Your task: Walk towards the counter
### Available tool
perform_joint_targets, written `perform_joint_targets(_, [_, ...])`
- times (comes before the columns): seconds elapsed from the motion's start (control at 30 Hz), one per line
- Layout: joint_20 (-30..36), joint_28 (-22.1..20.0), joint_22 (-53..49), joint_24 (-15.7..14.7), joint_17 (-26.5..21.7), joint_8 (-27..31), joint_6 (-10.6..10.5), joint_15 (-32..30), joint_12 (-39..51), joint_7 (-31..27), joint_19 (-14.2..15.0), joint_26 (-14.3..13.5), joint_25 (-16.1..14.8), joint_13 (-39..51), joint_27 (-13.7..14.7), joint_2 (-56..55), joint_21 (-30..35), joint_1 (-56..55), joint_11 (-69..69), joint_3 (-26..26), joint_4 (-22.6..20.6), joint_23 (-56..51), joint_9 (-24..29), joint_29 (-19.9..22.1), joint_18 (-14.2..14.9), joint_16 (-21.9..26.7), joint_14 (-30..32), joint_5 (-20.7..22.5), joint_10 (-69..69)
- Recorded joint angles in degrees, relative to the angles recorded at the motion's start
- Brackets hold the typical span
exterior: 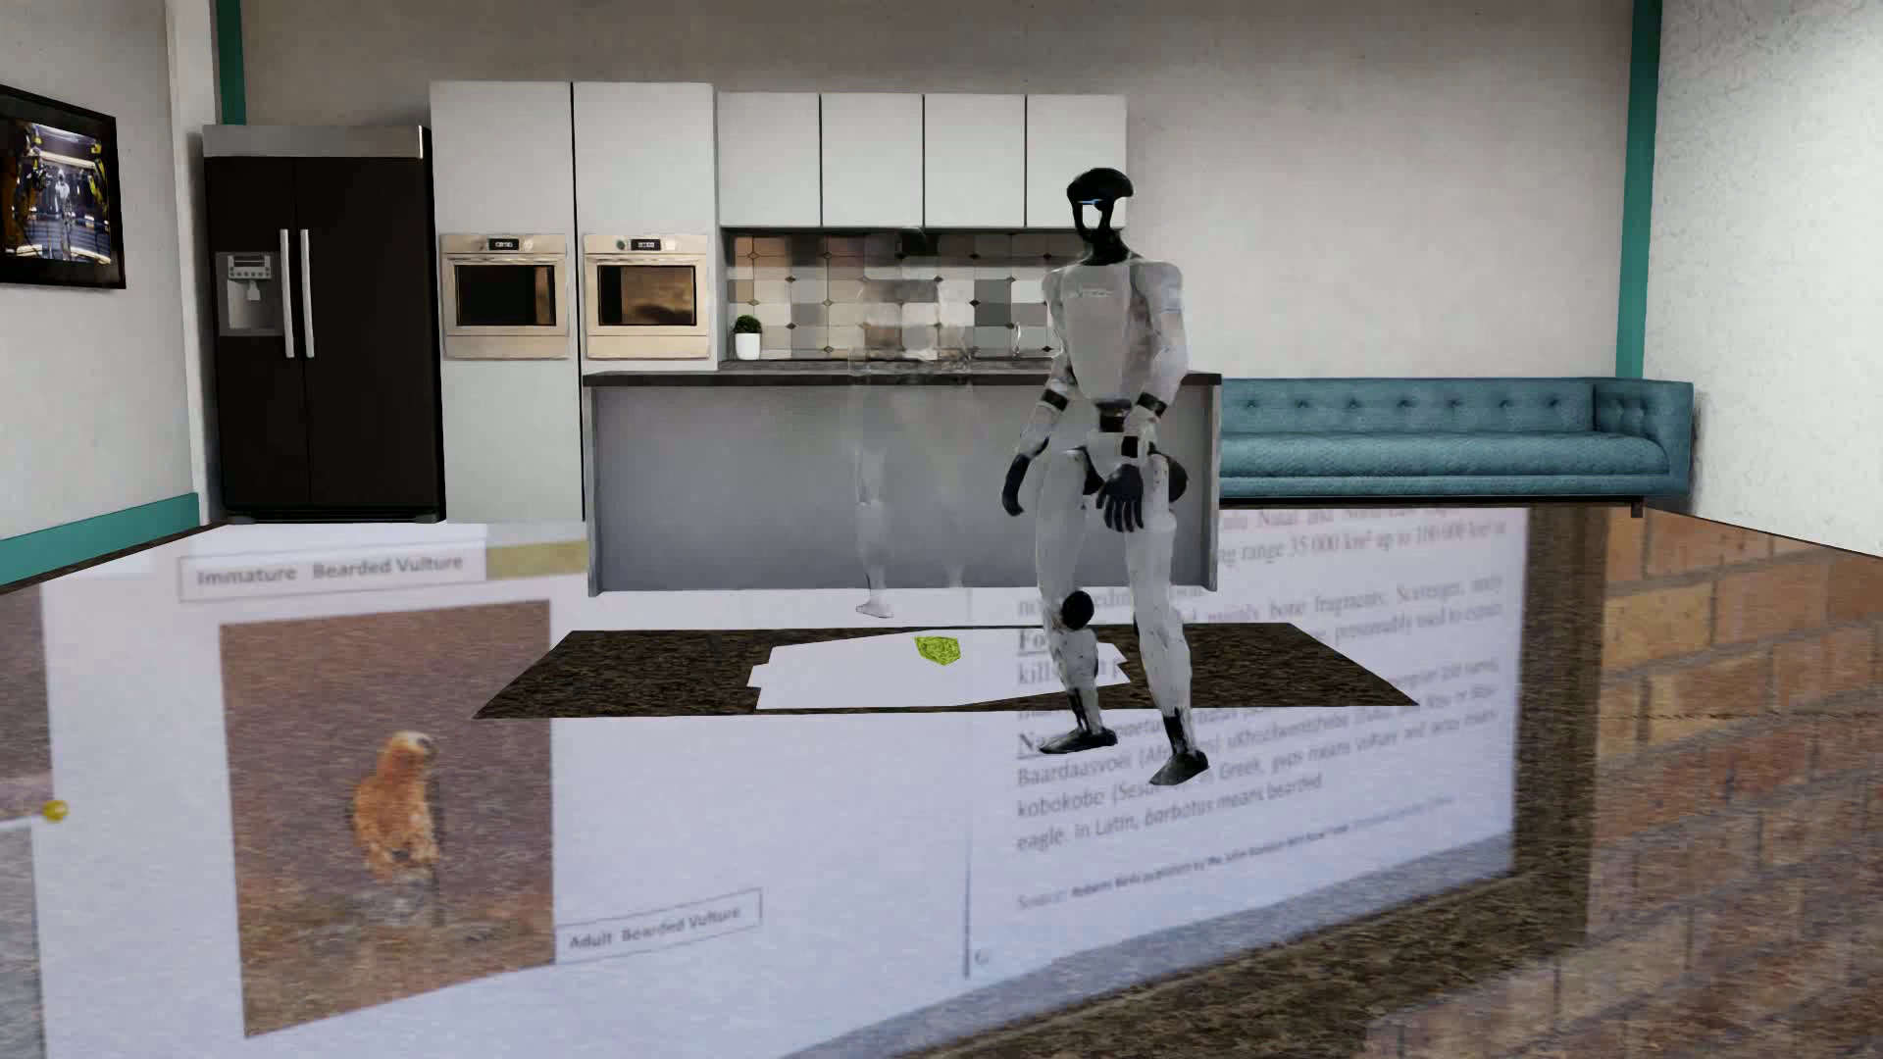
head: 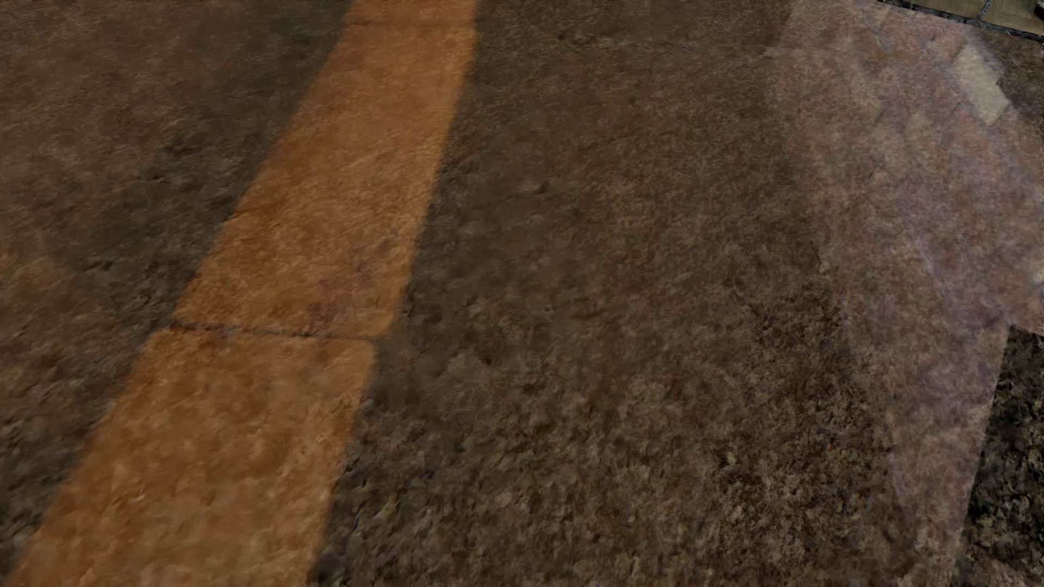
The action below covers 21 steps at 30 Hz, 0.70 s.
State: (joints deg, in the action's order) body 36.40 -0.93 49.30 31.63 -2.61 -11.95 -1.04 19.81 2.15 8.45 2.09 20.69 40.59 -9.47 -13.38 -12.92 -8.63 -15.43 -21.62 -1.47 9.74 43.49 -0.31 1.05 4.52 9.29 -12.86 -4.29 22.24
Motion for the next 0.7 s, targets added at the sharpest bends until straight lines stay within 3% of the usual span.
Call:
perform_joint_targets(0.27, [-1.6, -2.2, -1.1, -1.5, -0.9, 5.4, 0.2, -1.4, -1.9, 5.8, 1.7, -0.4, -0.8, 1.2, 1.6, -3.5, 2.6, -0.4, -4.2, 0.2, 2.6, -2.6, 0.7, 0.6, -0.3, 1.3, -0.9, 1.2, 4.2])
perform_joint_targets(0.3, [-2.0, -2.1, -1.1, -1.5, -0.6, 7.1, 0.1, -2.2, -2.4, 7.8, 3.0, -0.1, -1.1, 1.6, 1.9, -5.0, 2.6, -0.2, -5.1, 0.1, 3.6, -3.3, 0.8, 0.7, -0.2, 1.7, -0.7, 1.9, 4.2])
perform_joint_targets(0.37, [-2.3, -1.5, -0.6, -1.8, -0.8, 9.9, -0.2, 0.2, -3.5, 12.9, 11.9, 0.2, -0.9, 2.3, 2.6, -8.4, 2.5, 0.4, -7.8, 0.7, 5.9, -4.5, 1.0, 0.8, 0.3, 2.4, -1.2, 3.3, 4.5])
perform_joint_targets(0.4, [-1.9, -1.0, -0.2, -1.9, -1.1, 9.4, -0.4, 2.2, -4.2, 16.4, 12.1, 0.3, -0.5, 2.5, 3.2, -10.3, 2.5, 1.4, -9.8, 1.6, 7.2, -5.1, 1.0, 0.4, 0.8, 2.8, -1.9, 5.0, 4.8])
perform_joint_targets(0.43, [-2.0, -0.6, 0.1, -2.2, -1.4, 5.8, -0.5, 3.2, -5.1, 20.0, 12.2, 0.6, -0.1, 2.7, 3.8, -12.5, 2.6, 2.8, -12.8, 2.7, 8.4, -5.4, 1.0, 0.1, 1.4, 3.4, -2.4, 3.2, 4.7])
perform_joint_targets(0.47, [-2.2, -0.3, 0.1, -2.5, -1.3, -4.2, -0.4, 3.6, -5.7, 23.6, 13.1, 1.4, 0.3, 2.9, 4.0, -13.3, 2.4, 4.6, -16.6, 3.4, 9.1, -5.2, 0.9, 0.1, 2.0, 3.6, -2.5, -5.7, 4.0])
perform_joint_targets(0.53, [-3.8, -0.2, 0.6, -3.7, -1.0, -29.1, 0.6, 3.6, -7.1, 29.8, -1.0, 2.8, 1.0, 2.8, 4.4, -7.9, 1.5, 8.0, -15.8, 3.7, 9.5, -4.4, 0.3, 1.7, 3.6, 4.6, -1.5, -19.2, 2.3])
perform_joint_targets(0.57, [-5.4, -0.7, 0.9, -4.5, -0.5, -39.9, 1.2, -0.1, -7.7, 32.3, -5.0, 3.6, 1.0, 2.4, 4.3, -3.7, 0.7, 9.7, -11.5, 3.6, 9.9, -3.9, 0.0, 3.2, 4.7, 5.0, -1.0, -21.6, 2.0])
perform_joint_targets(0.6, [-6.5, -1.0, 1.2, -5.0, 0.1, -41.6, 1.5, -2.0, -8.2, 34.0, -4.4, 3.9, 0.7, 1.9, 4.4, -2.4, -0.1, 11.3, -9.4, 2.9, 10.7, -3.2, -0.1, 4.2, 5.9, 5.8, -0.1, -20.7, 1.7])
perform_joint_targets(0.7, [-11.2, -2.8, 2.5, -5.8, 0.9, -35.6, 2.0, 1.5, -9.9, 37.3, -5.3, 4.4, 0.3, 1.9, 3.0, -2.2, -1.5, 15.4, -8.8, 1.1, 17.0, 2.1, -0.2, 4.7, 9.6, 7.5, 6.1, -14.0, 6.4])
